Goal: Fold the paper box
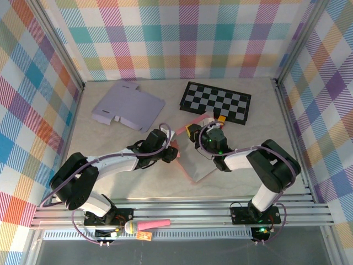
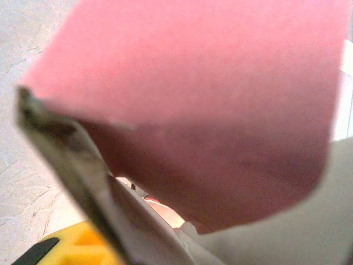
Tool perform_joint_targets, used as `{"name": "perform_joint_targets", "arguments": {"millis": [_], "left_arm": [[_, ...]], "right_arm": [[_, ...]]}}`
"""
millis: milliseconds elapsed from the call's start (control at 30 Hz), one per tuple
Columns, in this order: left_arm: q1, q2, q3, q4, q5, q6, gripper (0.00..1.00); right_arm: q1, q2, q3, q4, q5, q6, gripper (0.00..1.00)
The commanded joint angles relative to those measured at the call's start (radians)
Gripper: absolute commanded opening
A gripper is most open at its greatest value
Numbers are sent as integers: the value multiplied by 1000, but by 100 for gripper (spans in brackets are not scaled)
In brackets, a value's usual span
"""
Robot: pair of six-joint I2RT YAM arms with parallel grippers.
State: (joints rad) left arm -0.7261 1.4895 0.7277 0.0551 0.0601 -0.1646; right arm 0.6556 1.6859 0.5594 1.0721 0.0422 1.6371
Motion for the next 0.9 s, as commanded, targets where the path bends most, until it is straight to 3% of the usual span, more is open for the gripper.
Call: {"name": "perform_joint_targets", "arguments": {"millis": [0,300,633,867], "left_arm": [[-6,10,-9,34,-16,5,34],[-32,17,-13,48,-49,-14,31],[-88,5,-10,52,-216,-68,26],[-94,12,15,49,-243,-87,27]], "right_arm": [[13,52,-25,161,-29,-19,0],[22,80,-23,200,-28,-20,0],[37,53,-17,179,-21,-28,0],[43,50,-59,207,-12,-32,0]]}}
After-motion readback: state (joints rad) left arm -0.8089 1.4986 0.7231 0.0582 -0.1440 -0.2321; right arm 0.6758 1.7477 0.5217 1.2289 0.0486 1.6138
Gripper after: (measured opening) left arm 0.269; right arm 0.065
